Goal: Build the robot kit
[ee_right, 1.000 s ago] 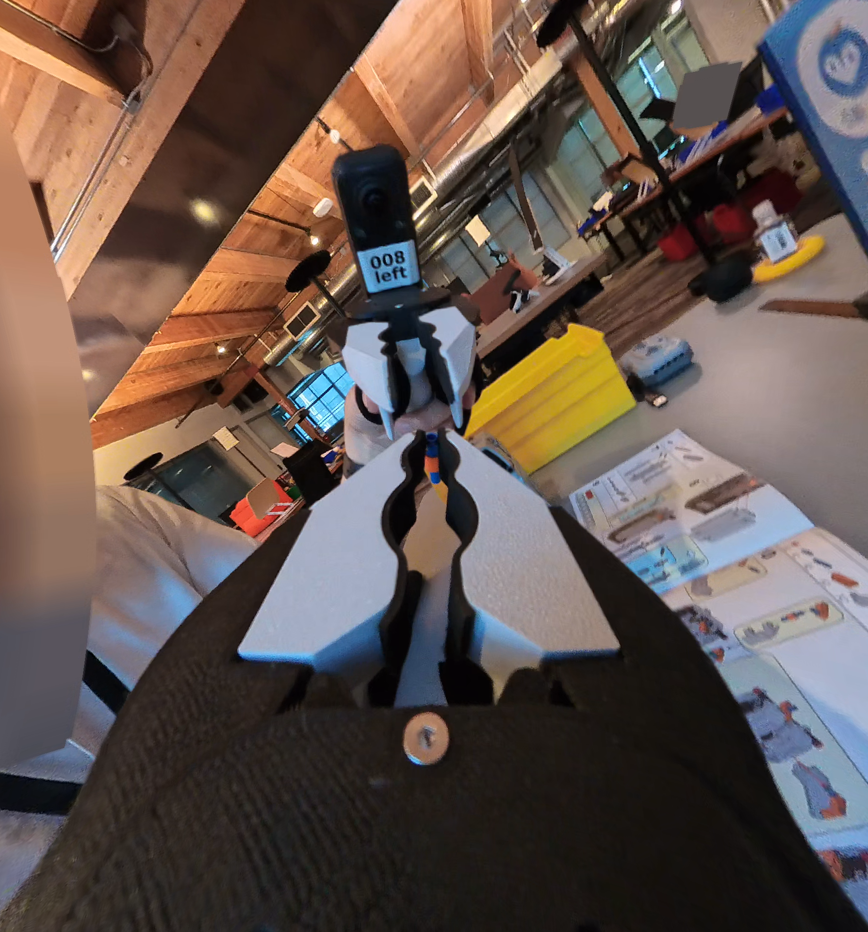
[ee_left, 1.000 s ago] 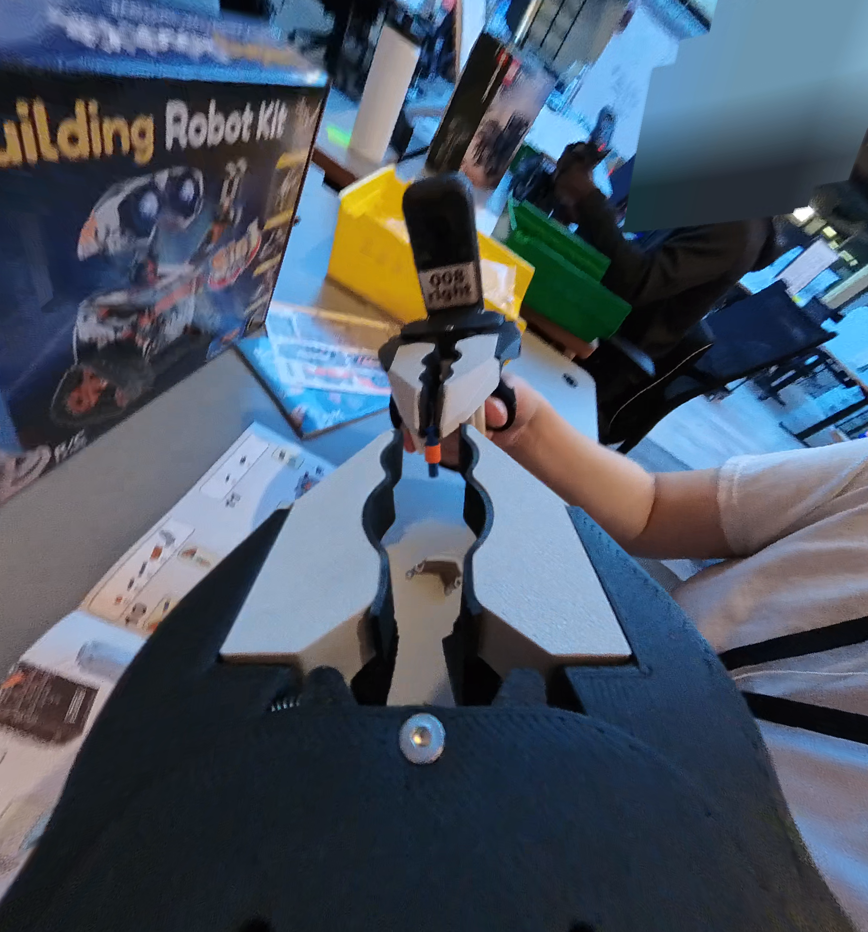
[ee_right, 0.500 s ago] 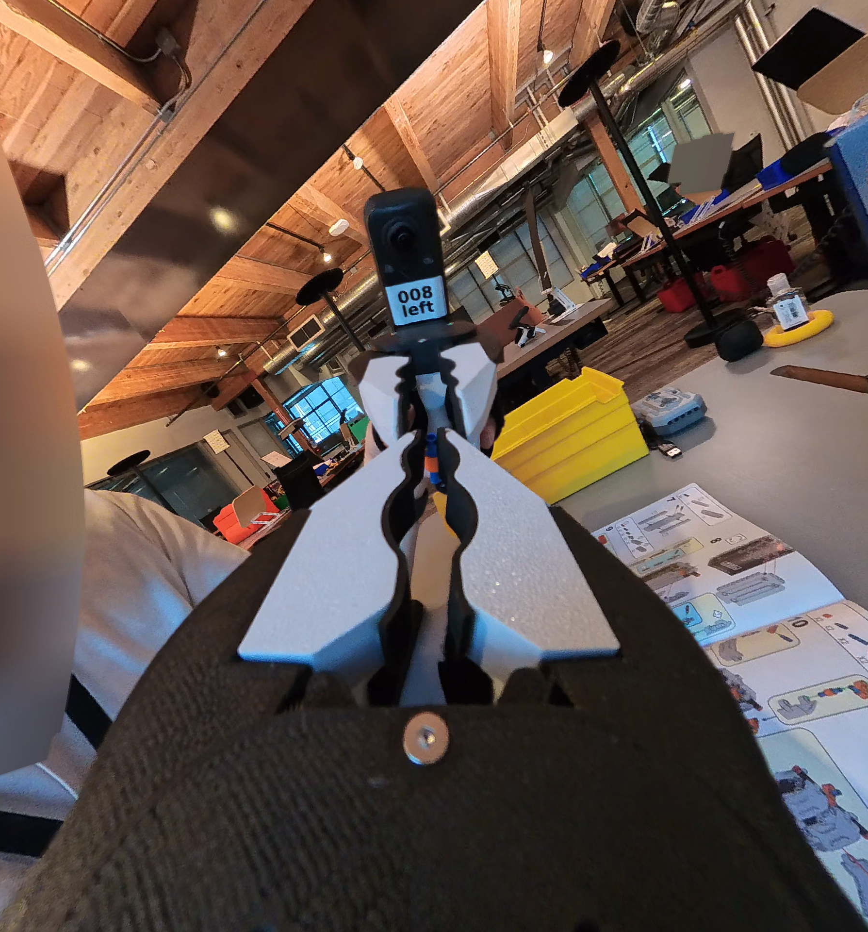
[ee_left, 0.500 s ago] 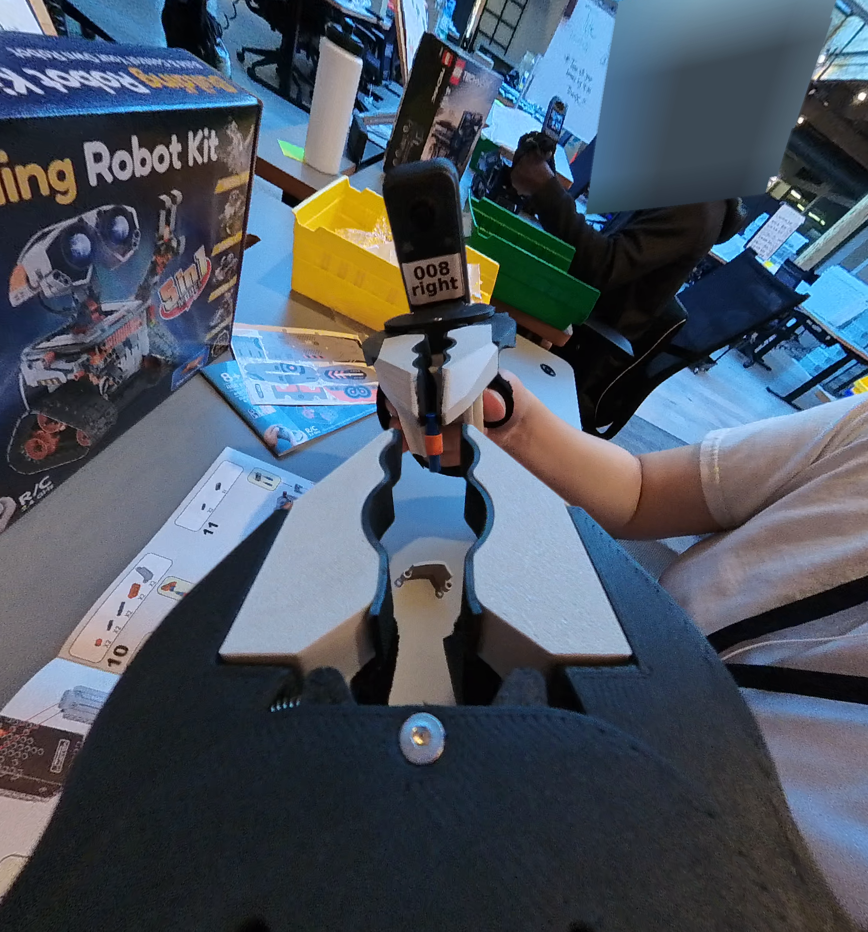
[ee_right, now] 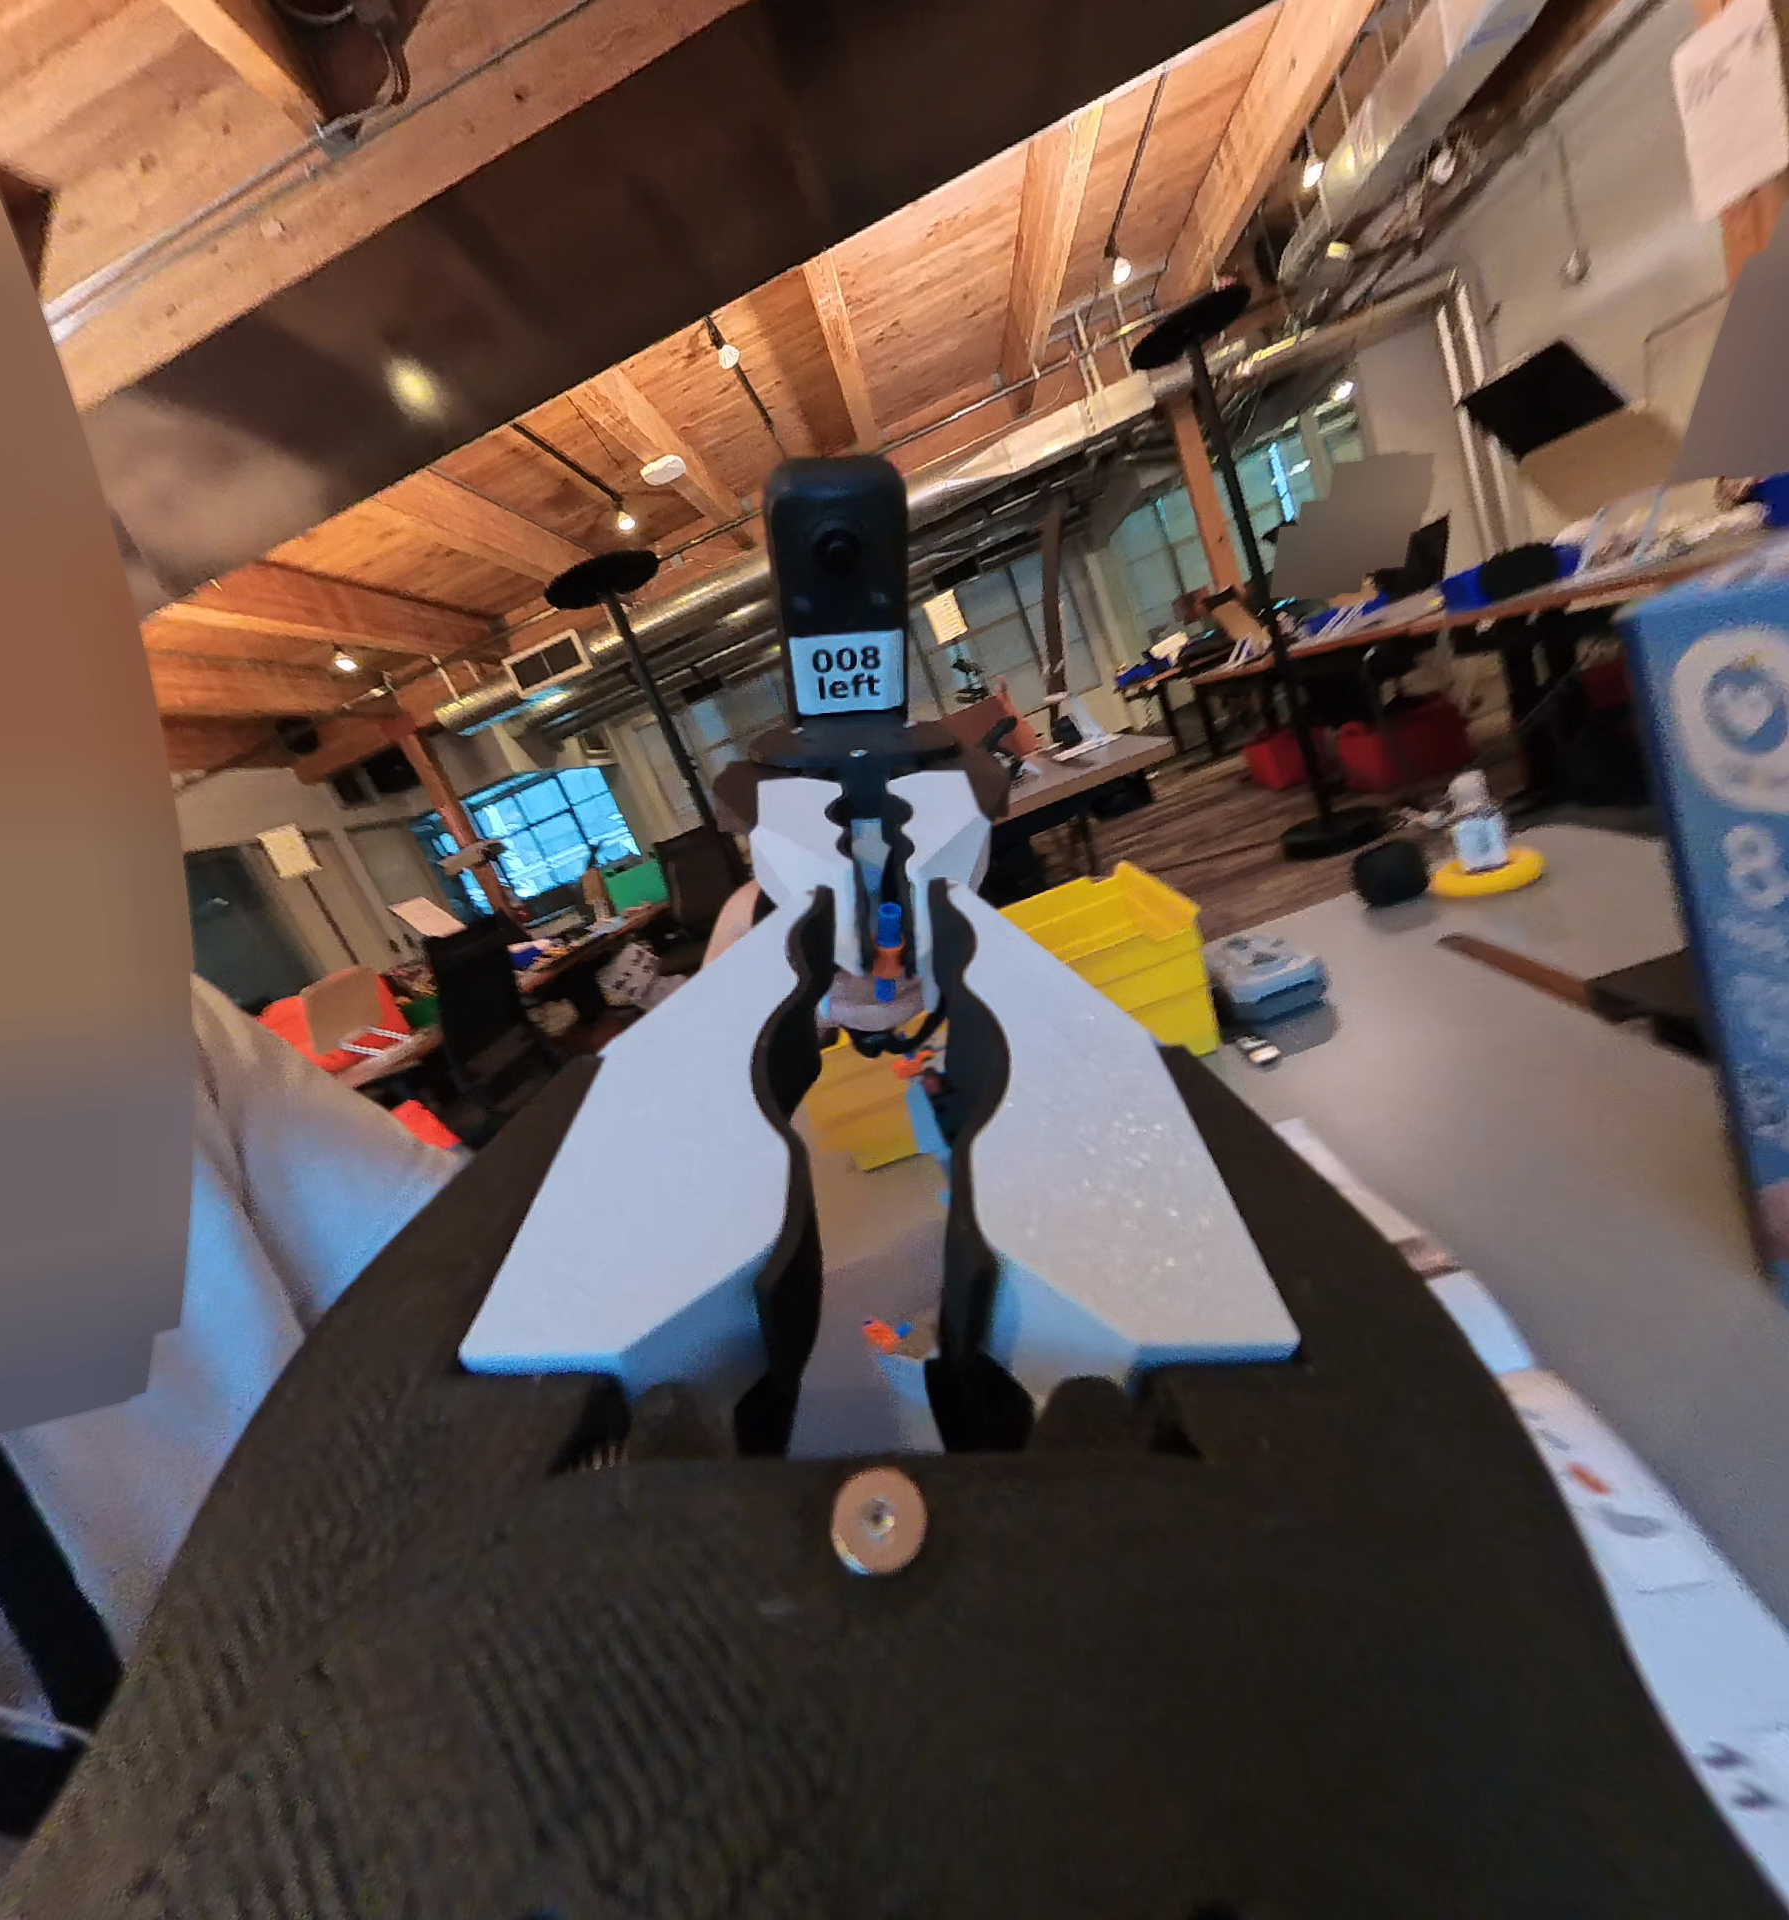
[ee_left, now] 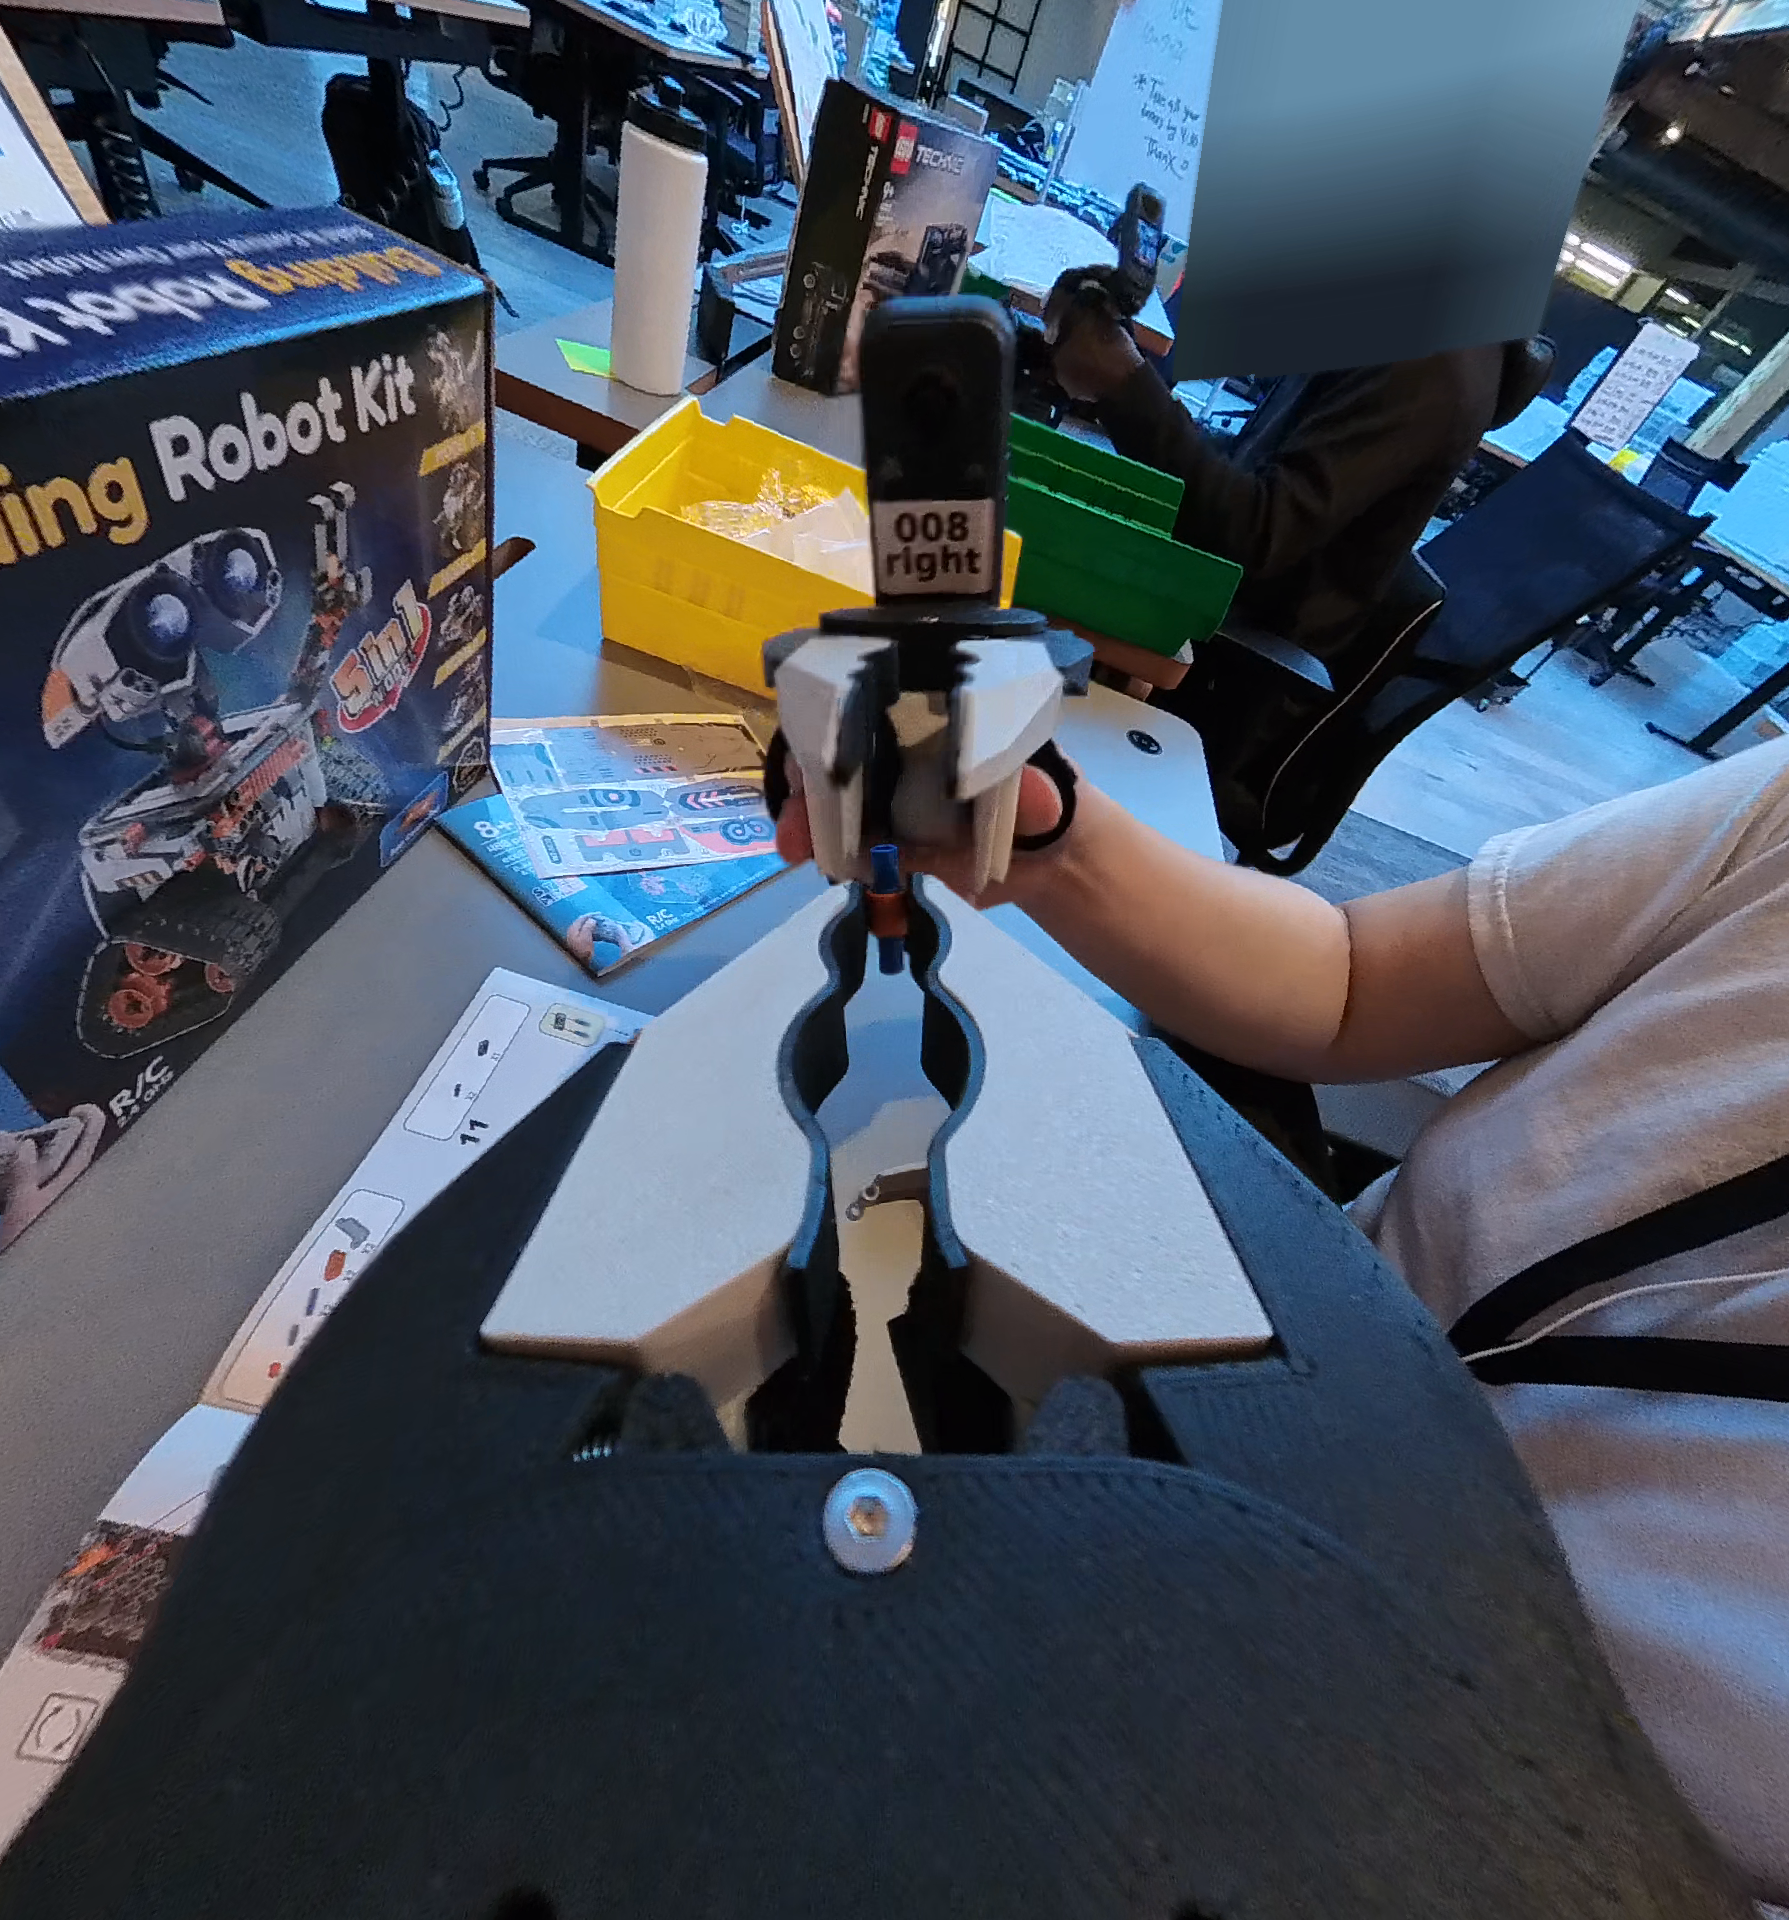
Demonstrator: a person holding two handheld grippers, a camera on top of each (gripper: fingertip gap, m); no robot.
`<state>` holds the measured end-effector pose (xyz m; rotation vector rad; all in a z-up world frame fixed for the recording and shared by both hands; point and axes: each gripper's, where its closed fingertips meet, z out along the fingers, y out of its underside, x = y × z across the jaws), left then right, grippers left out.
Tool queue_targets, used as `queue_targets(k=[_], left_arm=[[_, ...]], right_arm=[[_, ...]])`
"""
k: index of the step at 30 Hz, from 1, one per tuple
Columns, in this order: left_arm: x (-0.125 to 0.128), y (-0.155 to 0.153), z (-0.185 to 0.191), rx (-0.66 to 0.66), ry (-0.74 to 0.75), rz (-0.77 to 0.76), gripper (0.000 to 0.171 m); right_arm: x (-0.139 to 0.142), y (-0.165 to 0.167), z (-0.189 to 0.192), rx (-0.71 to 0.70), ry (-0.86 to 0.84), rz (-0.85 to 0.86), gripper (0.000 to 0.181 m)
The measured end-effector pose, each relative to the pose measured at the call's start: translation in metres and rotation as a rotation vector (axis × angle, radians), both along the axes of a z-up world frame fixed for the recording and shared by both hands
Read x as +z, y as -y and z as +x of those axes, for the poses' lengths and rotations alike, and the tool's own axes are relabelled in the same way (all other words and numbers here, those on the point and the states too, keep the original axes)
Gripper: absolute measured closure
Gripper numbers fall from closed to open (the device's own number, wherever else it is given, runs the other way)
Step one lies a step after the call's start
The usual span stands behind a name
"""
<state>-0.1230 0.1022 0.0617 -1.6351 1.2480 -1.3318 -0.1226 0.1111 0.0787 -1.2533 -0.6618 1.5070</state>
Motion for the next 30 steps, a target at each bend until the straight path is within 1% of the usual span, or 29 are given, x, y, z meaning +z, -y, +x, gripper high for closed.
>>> queue_targets(k=[1,2,3,4,6,7,8,9,10,12,14,16,20,24,27,30], left_arm=[[0.003,-0.001,-0.003,0.008,0.010,0.003,0.166],[0.006,-0.001,-0.006,0.017,0.024,0.004,0.166],[0.010,-0.002,-0.009,0.025,0.038,0.006,0.166],[0.014,-0.002,-0.013,0.031,0.051,0.008,0.166],[0.018,-0.003,-0.019,0.046,0.069,0.011,0.166],[0.020,-0.004,-0.022,0.054,0.076,0.013,0.166],[0.022,-0.004,-0.024,0.061,0.085,0.013,0.166],[0.024,-0.005,-0.026,0.065,0.094,0.011,0.167],[0.025,-0.005,-0.028,0.066,0.101,0.007,0.167],[0.025,-0.005,-0.029,0.067,0.105,0.000,0.167],[0.025,-0.004,-0.029,0.063,0.106,-0.004,0.167],[0.025,-0.003,-0.028,0.053,0.104,-0.010,0.167],[0.022,0.000,-0.025,0.041,0.087,-0.002,0.166],[0.022,-0.001,-0.024,0.036,0.091,-0.017,0.167],[0.021,-0.002,-0.025,0.037,0.091,-0.027,0.167],[0.021,-0.003,-0.026,0.042,0.094,-0.030,0.167]], right_arm=[[0.001,0.000,0.007,-0.026,0.016,0.044,0.164],[-0.003,-0.001,0.013,-0.050,0.062,0.097,0.164],[-0.015,-0.001,0.018,-0.070,0.147,0.155,0.165],[-0.035,-0.005,0.021,-0.100,0.269,0.200,0.165],[-0.091,-0.016,0.027,-0.143,0.583,0.252,0.164],[-0.121,-0.016,0.028,-0.113,0.740,0.263,0.163],[-0.149,-0.010,0.028,-0.047,0.873,0.264,0.162],[-0.173,-0.002,0.026,0.027,0.975,0.260,0.162],[-0.191,0.005,0.022,0.086,1.039,0.258,0.162],[-0.208,0.017,0.007,0.185,1.046,0.252,0.162],[-0.213,0.023,-0.006,0.238,0.994,0.238,0.163],[-0.214,0.031,-0.011,0.295,0.965,0.214,0.163],[-0.217,0.038,-0.010,0.337,0.970,0.234,0.163],[-0.233,0.035,-0.004,0.336,1.044,0.215,0.166],[-0.231,0.039,-0.007,0.372,0.988,0.182,0.168],[-0.234,0.039,-0.006,0.388,0.999,0.166,0.167]])
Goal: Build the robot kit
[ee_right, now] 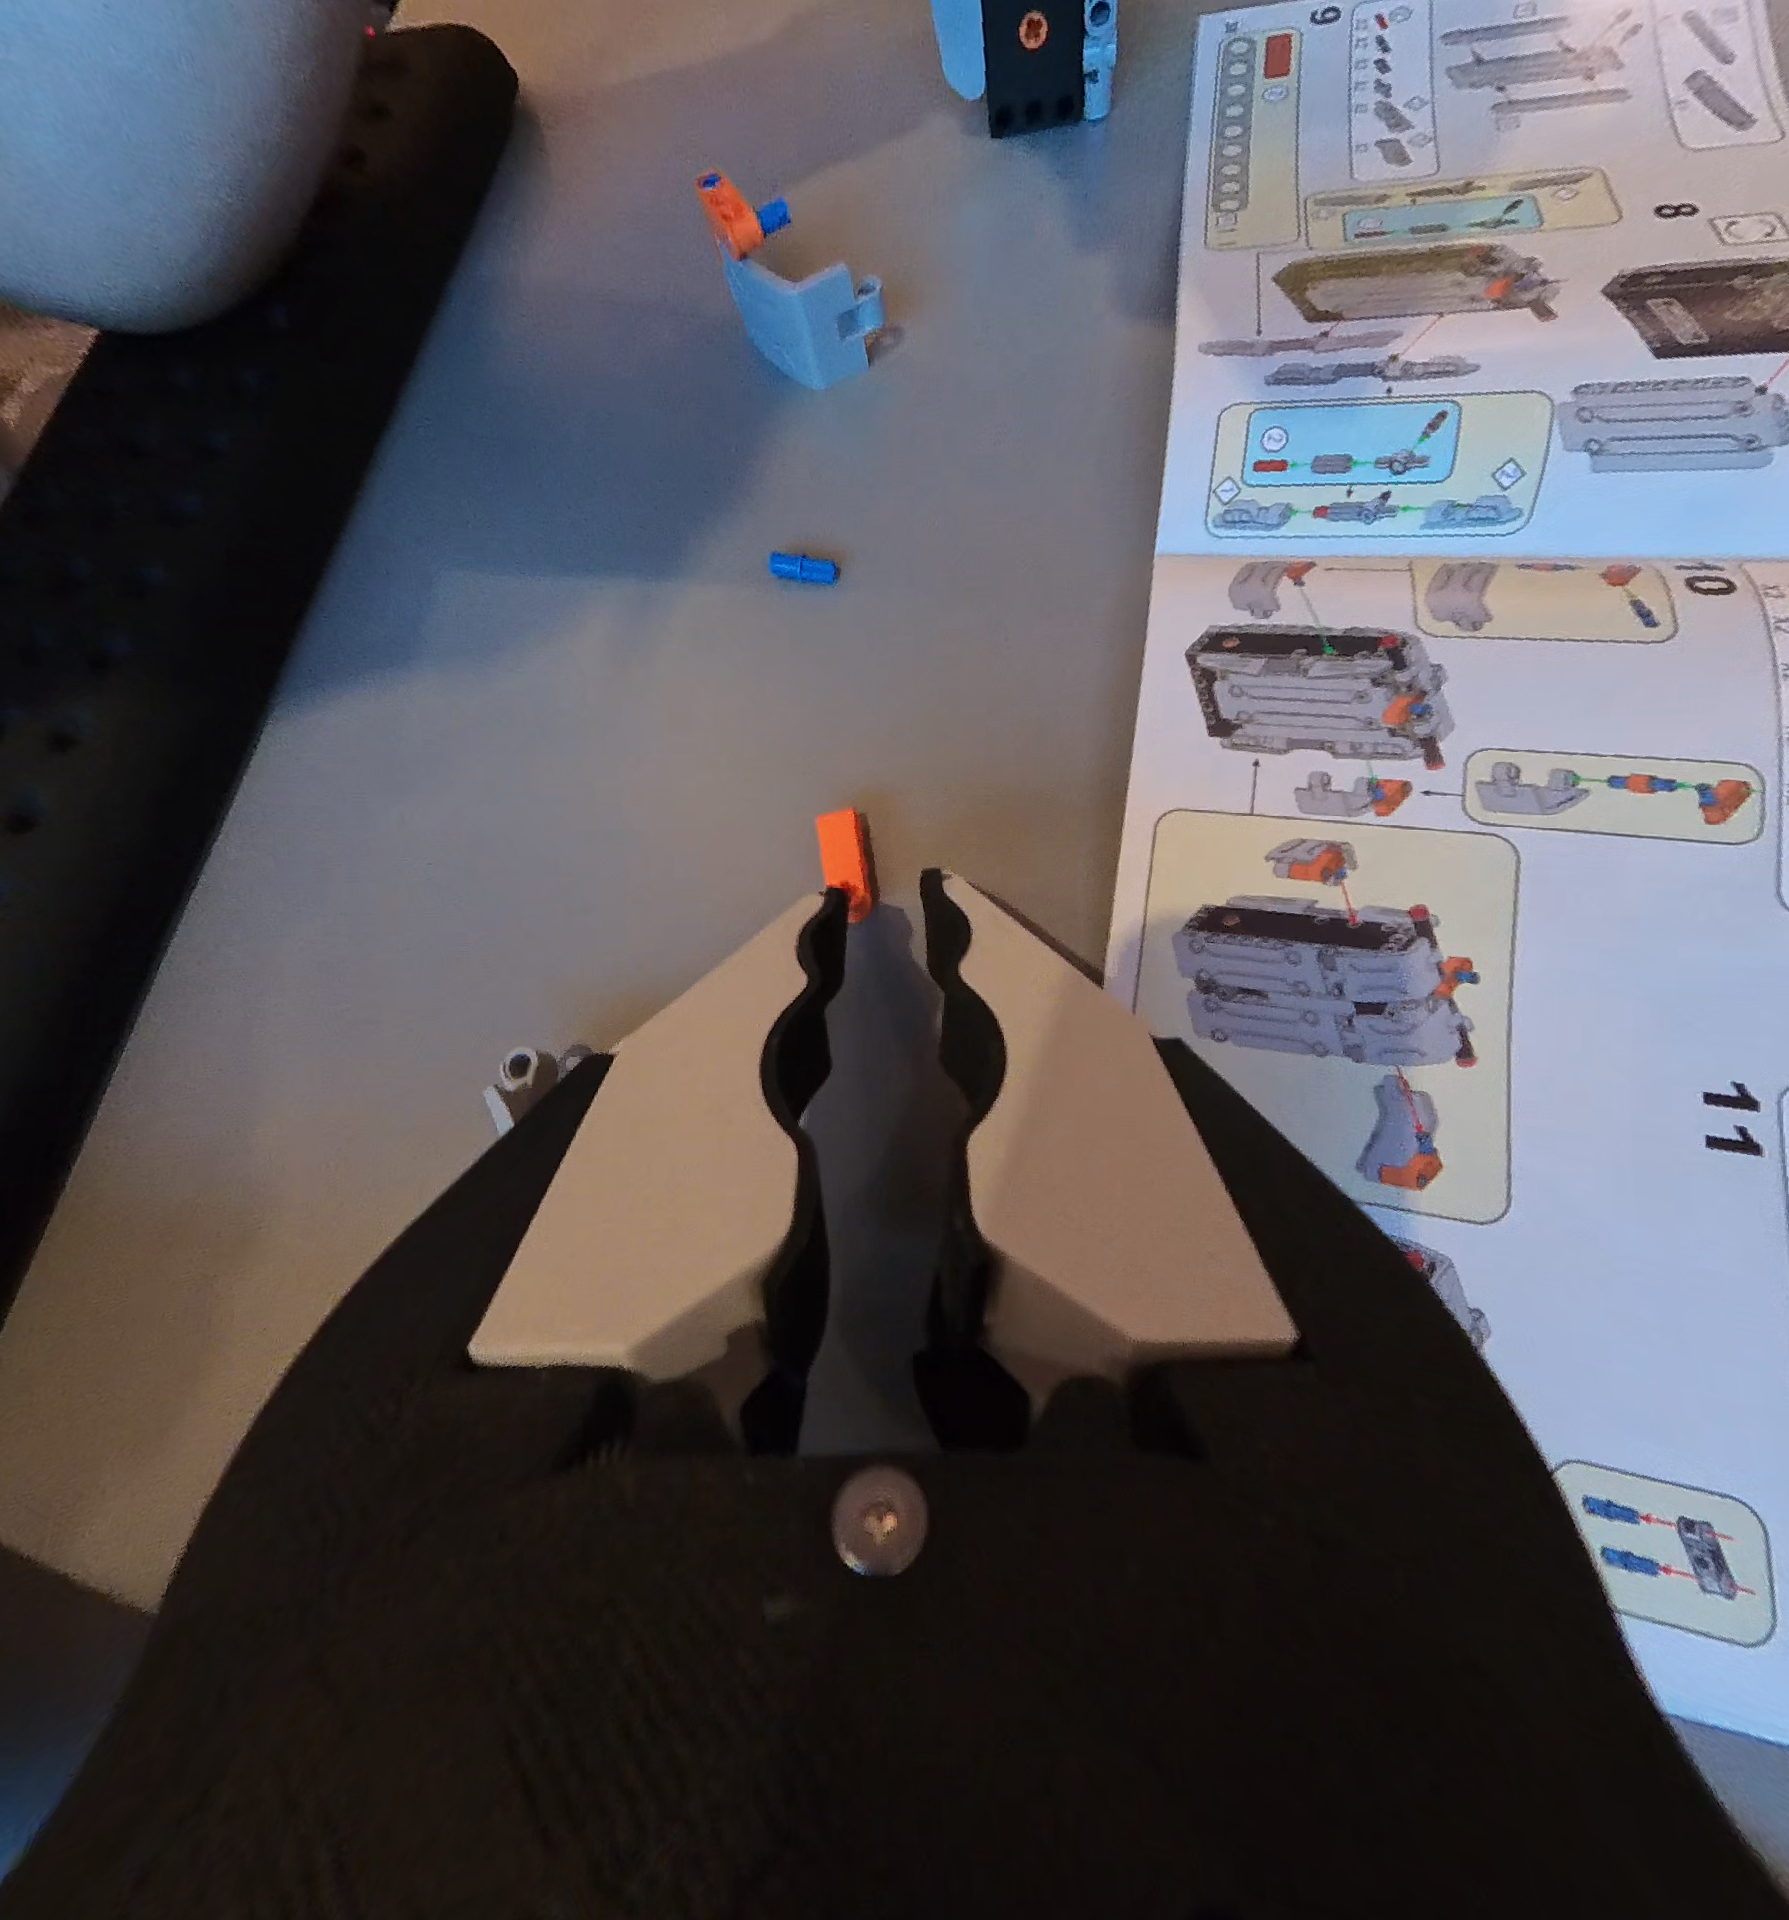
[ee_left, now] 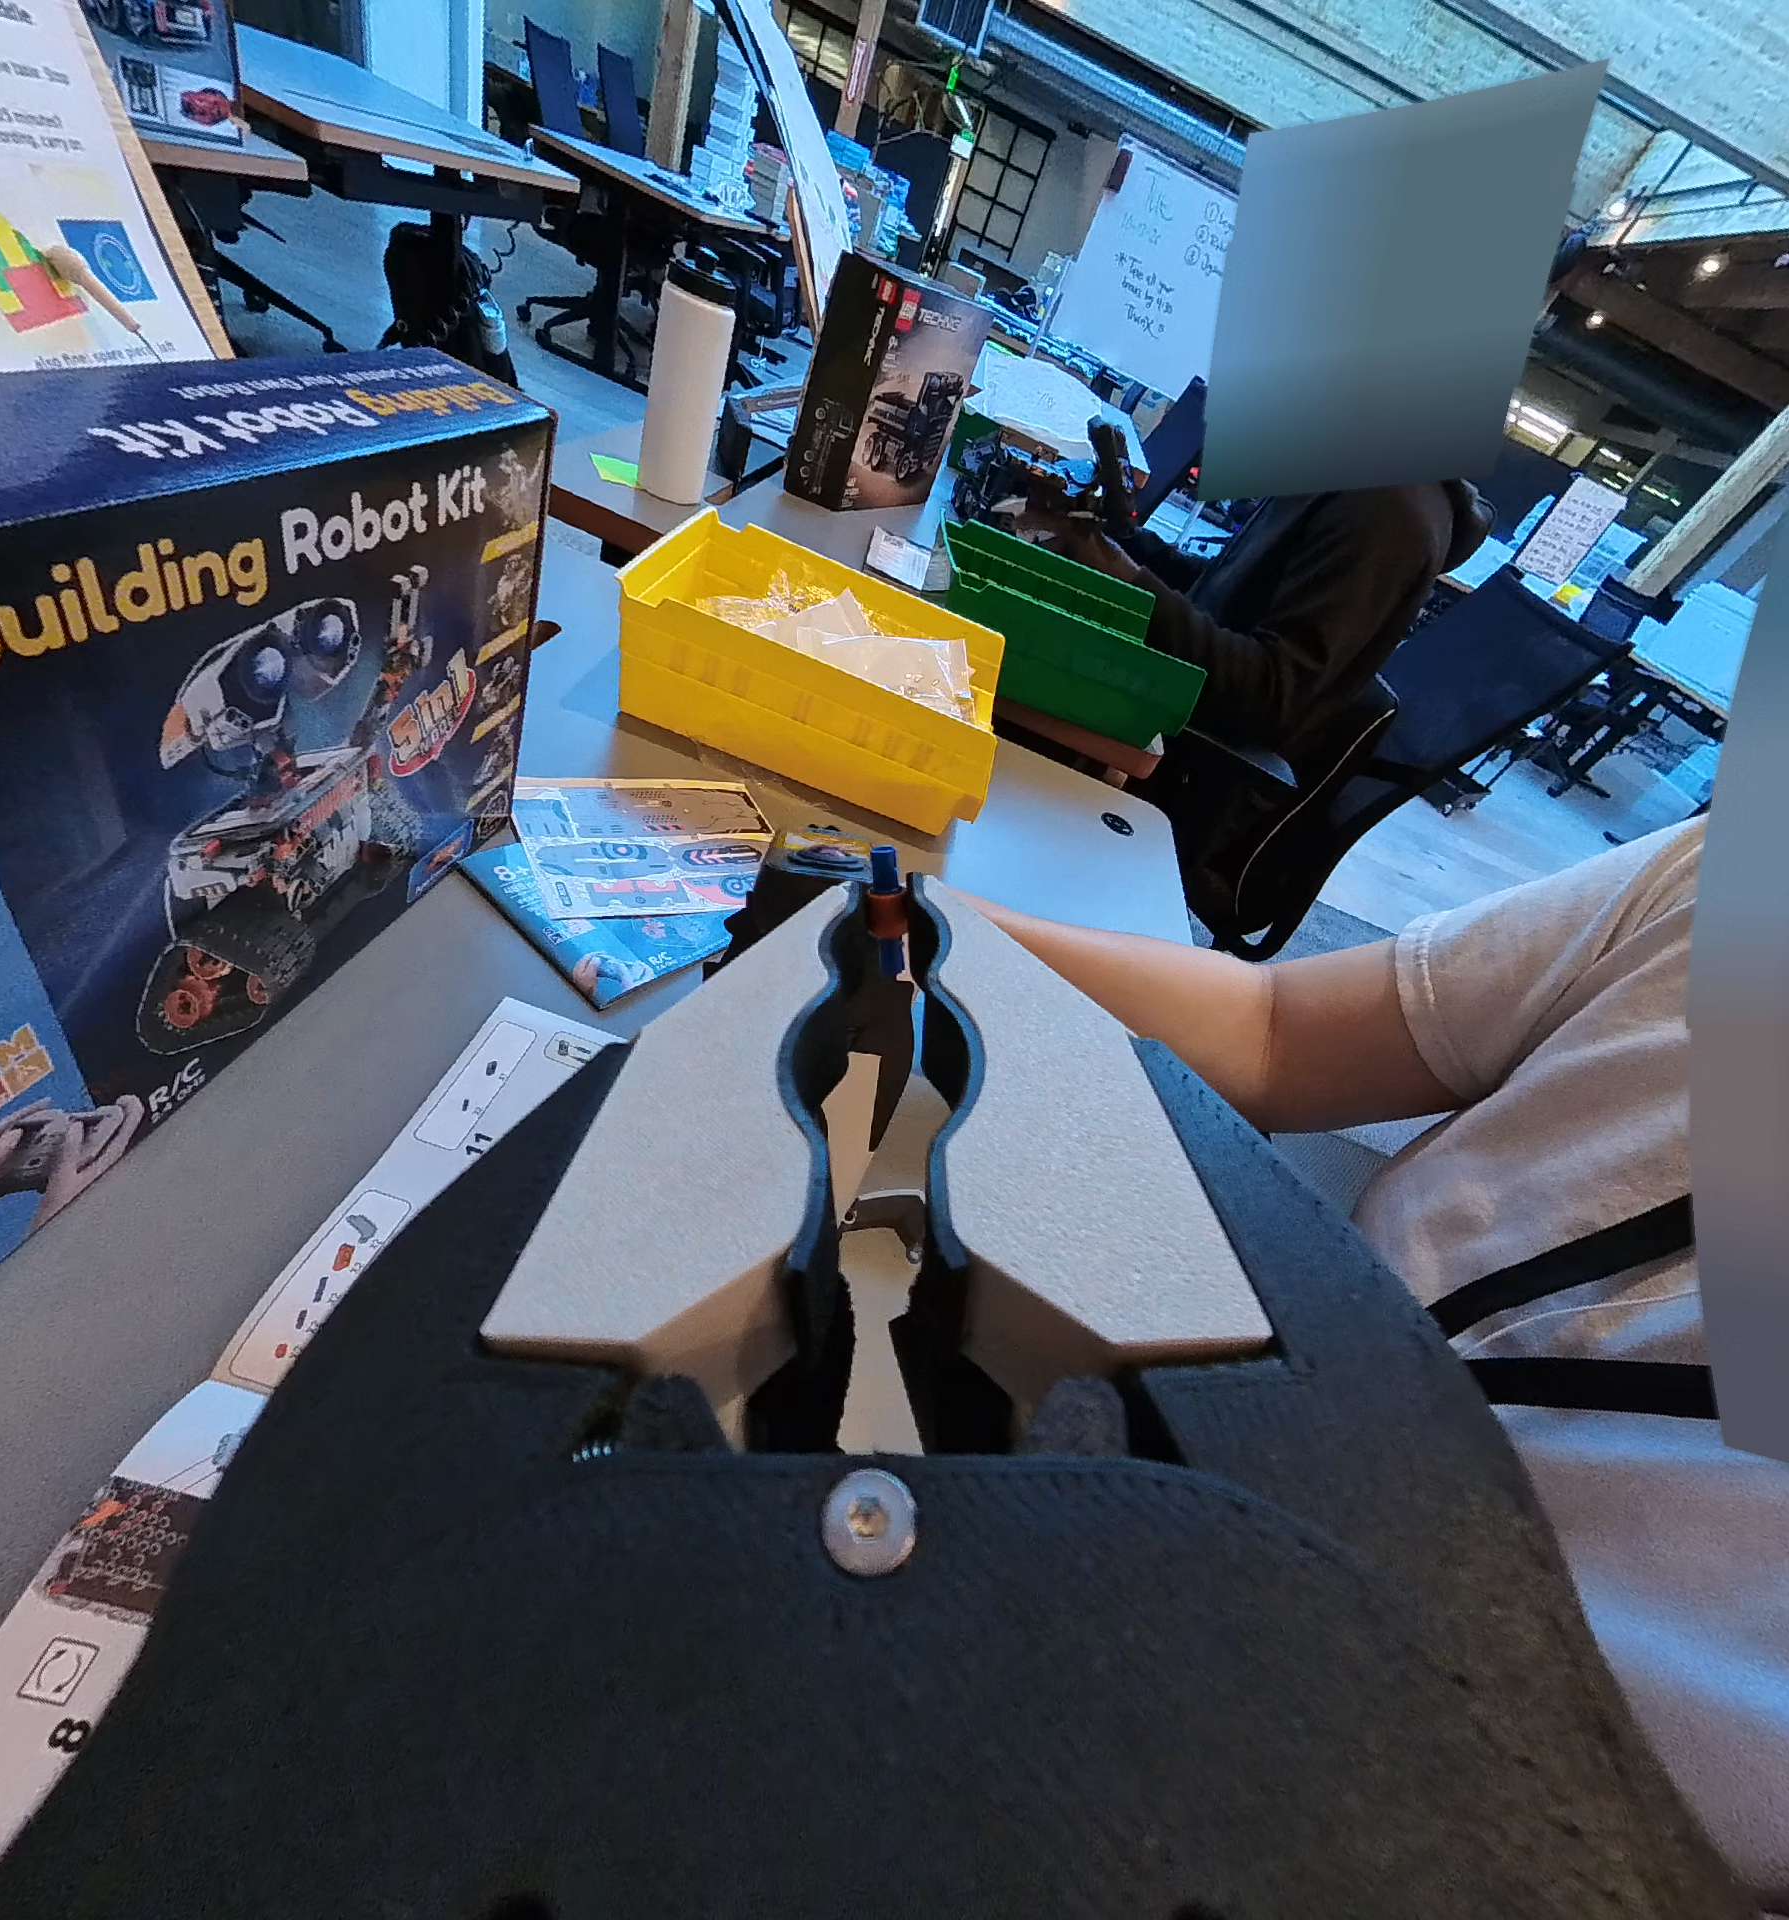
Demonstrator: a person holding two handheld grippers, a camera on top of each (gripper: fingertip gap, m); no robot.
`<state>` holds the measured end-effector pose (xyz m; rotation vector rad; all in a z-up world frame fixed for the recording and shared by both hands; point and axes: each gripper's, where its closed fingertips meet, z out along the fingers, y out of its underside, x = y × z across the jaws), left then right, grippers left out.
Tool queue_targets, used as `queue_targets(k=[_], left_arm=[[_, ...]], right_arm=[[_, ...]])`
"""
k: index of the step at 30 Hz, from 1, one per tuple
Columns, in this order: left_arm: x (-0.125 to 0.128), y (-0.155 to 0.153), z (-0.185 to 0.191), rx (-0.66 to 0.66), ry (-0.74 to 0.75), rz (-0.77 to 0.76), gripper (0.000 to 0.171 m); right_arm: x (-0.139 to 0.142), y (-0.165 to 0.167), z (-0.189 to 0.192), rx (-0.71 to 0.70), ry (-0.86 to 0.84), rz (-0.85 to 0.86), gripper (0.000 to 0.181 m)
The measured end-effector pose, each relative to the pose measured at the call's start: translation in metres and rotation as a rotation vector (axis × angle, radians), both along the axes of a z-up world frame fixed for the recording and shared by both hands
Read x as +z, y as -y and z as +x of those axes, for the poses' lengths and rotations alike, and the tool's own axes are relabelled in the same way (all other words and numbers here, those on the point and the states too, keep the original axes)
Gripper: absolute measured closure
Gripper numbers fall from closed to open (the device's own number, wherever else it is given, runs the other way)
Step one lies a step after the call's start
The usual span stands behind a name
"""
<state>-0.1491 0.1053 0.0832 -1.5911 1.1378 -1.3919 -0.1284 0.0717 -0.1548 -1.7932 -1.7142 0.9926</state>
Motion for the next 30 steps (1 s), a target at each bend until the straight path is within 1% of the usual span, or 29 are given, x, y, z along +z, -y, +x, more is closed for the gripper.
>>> queue_targets(k=[6,13,17,21,23,25,30], left_arm=[[-0.001,0.000,0.000,-0.001,0.000,-0.006,0.167],[-0.001,0.000,0.001,-0.003,-0.001,-0.010,0.167],[-0.001,-0.001,0.000,-0.002,0.001,-0.014,0.167],[0.000,0.000,0.000,-0.006,0.002,-0.014,0.167],[0.000,0.000,0.001,-0.008,0.002,-0.016,0.167],[-0.001,0.000,0.001,-0.010,0.001,-0.019,0.167],[-0.001,0.000,0.001,-0.008,0.001,-0.018,0.167]], right_arm=[[-0.001,0.005,-0.003,0.026,0.013,-0.041,0.167],[0.006,0.006,-0.009,0.048,0.012,0.002,0.168],[0.003,0.007,-0.007,0.057,0.082,0.045,0.167],[0.012,0.008,-0.008,0.060,0.130,0.124,0.168],[0.011,0.009,-0.010,0.070,0.169,0.163,0.168],[0.008,0.012,-0.012,0.094,0.198,0.181,0.169],[-0.001,0.010,-0.009,0.084,0.234,0.175,0.169]])
